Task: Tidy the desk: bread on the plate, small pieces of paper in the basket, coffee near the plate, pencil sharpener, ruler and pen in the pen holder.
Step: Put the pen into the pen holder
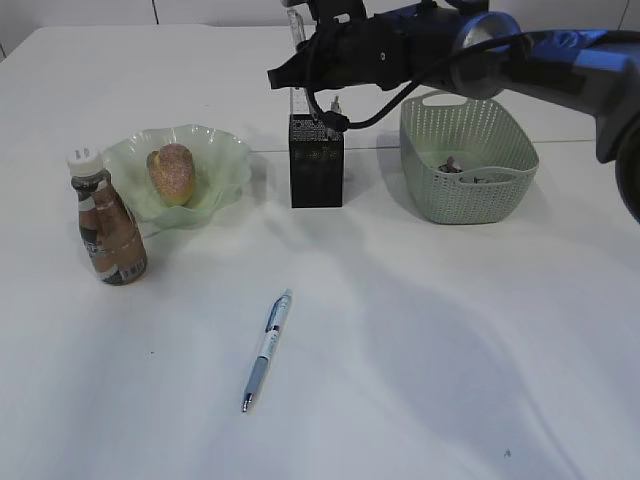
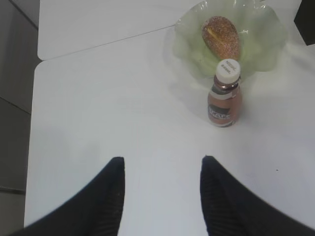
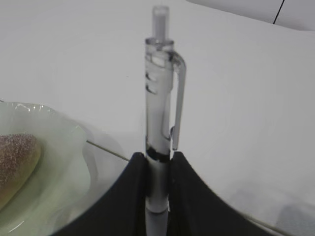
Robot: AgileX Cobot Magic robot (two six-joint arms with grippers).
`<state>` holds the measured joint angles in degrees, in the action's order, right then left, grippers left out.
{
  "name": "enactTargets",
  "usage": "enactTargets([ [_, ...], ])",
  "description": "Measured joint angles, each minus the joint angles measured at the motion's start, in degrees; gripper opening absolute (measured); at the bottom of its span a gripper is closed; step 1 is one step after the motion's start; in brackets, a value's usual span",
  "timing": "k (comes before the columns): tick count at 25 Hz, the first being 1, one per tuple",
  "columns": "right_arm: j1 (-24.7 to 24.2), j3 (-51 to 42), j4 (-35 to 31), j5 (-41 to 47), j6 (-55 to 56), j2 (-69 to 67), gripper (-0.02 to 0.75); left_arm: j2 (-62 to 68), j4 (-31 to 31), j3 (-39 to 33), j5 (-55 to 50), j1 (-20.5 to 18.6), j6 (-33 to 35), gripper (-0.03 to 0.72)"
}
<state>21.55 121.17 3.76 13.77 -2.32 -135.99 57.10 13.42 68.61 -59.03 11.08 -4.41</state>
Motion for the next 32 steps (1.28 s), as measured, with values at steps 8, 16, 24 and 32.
enactTargets([
  [8,-0.1,0.0,-1.0,-0.1,0.0,-1.1,0.134,0.0,0.1,0.0,0.0,0.0,0.0,0.350],
  [16,-0.1,0.0,-2.0,0.0,0.0,-1.1,0.136,0.0,0.1,0.0,0.0,0.0,0.0,0.349],
  [24,-0.1,0.0,-2.2,1.0,0.0,-1.1,0.222,0.0,0.1,0.0,0.0,0.0,0.0,0.350],
  [32,-1.1,0.0,-3.8,1.2,0.0,-1.1,0.271,0.0,0.1,0.0,0.0,0.0,0.0,0.351],
])
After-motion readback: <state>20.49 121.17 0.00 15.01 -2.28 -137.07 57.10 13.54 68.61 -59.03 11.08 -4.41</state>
